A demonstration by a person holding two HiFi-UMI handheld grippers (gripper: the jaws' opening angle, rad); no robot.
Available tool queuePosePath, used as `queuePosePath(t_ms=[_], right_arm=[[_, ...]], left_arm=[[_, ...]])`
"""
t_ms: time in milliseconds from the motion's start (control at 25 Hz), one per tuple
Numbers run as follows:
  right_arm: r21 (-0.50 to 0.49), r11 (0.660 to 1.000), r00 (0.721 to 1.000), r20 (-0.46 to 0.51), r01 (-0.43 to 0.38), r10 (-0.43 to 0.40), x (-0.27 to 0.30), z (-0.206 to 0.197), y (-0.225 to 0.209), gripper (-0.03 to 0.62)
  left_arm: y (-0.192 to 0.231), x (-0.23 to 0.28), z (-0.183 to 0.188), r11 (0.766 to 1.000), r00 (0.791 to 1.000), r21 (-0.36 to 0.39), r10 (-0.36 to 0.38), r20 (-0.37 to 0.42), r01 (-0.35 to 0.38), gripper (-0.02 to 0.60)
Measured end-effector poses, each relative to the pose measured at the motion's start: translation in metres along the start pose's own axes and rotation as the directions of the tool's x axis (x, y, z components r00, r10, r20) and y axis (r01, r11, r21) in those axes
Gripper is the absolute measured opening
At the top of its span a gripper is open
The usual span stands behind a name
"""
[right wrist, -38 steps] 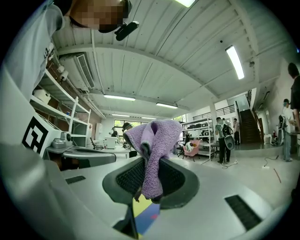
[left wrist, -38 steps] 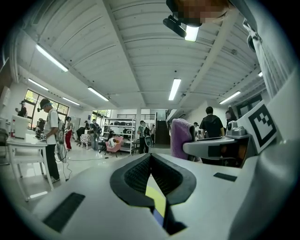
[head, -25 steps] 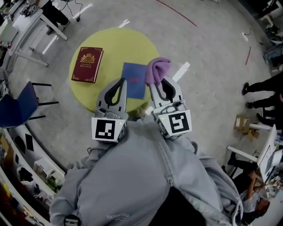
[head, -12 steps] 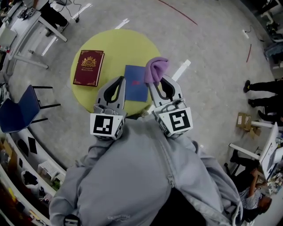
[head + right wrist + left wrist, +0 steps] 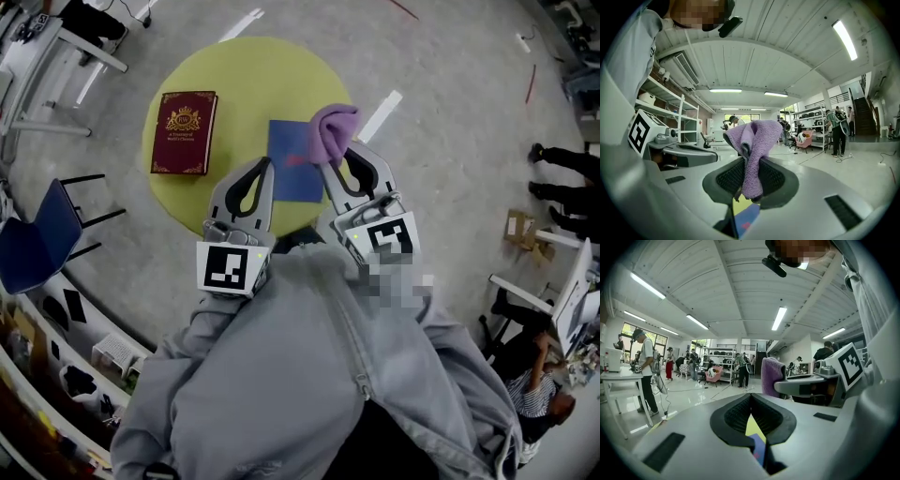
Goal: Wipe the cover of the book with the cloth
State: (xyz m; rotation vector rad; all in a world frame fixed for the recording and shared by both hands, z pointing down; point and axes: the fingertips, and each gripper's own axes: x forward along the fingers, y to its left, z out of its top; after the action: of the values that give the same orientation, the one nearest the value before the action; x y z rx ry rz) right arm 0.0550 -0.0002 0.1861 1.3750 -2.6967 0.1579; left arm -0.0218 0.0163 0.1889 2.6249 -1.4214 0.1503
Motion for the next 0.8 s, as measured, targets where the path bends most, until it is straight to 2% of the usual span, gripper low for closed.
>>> queuePosePath(t_ms=[120,280,440,800], right_arm=[[-0.017,1.0,1.0,0.003,-0.008,0.009,0.013,-0.011,-0.003,0.089],[-0.023,0.999,0.997,-0.074,-0.028,0.026,0.028,-0.04,-0.007,0.089],[-0.029,0.998,0.995,-0.081,-0.056,0.053,0.045,-0.06,-0.011,0.089],[-0.049,0.991,0.979,-0.167,-0.124,0.115,0.08,-0.105,-0.023,0.089]], left_arm=[[0.007,0.006,-0.013,1.0,1.0,-0.009,-0.006,-0.015,0.005,0.018],[0.014,0.016,-0.036,1.0,0.999,-0.001,-0.02,-0.042,0.02,0.018],[0.019,0.024,-0.064,0.999,0.996,-0.001,-0.036,-0.079,0.036,0.018],[0.026,0.04,-0.119,0.999,0.989,-0.022,-0.052,-0.138,0.049,0.017]])
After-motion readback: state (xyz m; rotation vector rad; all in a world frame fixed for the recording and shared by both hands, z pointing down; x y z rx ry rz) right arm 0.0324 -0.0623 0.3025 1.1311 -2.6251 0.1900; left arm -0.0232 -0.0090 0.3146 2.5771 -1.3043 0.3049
